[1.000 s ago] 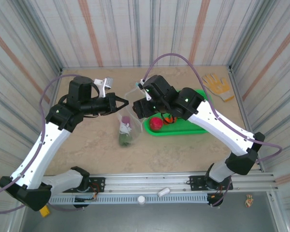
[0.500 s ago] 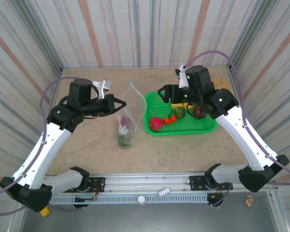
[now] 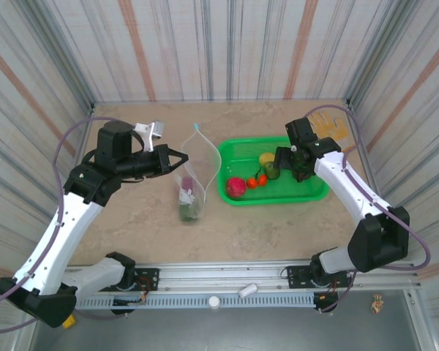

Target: Place the food in the zip-top bag and seal the zipper

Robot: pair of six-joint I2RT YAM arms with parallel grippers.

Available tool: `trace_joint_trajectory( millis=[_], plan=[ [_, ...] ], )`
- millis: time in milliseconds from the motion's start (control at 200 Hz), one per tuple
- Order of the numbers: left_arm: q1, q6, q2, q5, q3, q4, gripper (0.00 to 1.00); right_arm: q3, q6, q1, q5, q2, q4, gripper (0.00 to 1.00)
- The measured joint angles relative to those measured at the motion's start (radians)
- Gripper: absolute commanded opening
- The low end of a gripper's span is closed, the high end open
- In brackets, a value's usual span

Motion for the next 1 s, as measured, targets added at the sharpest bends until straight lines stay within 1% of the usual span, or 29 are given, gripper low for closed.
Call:
trace_joint_trajectory(
  millis=[150, 446, 661, 847, 942, 1002],
  plan=[
    [0.0, 0.004, 0.0, 0.009, -0.001, 0.0, 0.0, -0.027, 0.002, -0.061, 0.029, 0.075, 0.051, 0.87],
    [0.013, 0.019, 0.0, 0.027, -0.02, -0.001, 0.0, -0.002, -0.005, -0.087, 0.103, 0.261, 0.085, 0.88],
    [0.013, 0.023, 0.0, 0.038, -0.022, 0.0, 0.0, 0.03, -0.01, -0.106, 0.144, 0.301, 0.107, 0.88],
    [0.013, 0.023, 0.008, 0.052, -0.022, 0.001, 0.0, 0.053, -0.011, -0.136, 0.14, 0.361, 0.129, 0.87],
    [0.013, 0.022, 0.019, 0.056, -0.022, 0.003, 0.0, 0.056, -0.009, -0.142, 0.118, 0.389, 0.135, 0.84],
    [0.013, 0.021, 0.026, 0.063, -0.022, 0.006, 0.0, 0.054, -0.008, -0.143, 0.096, 0.395, 0.143, 0.8]
  ],
)
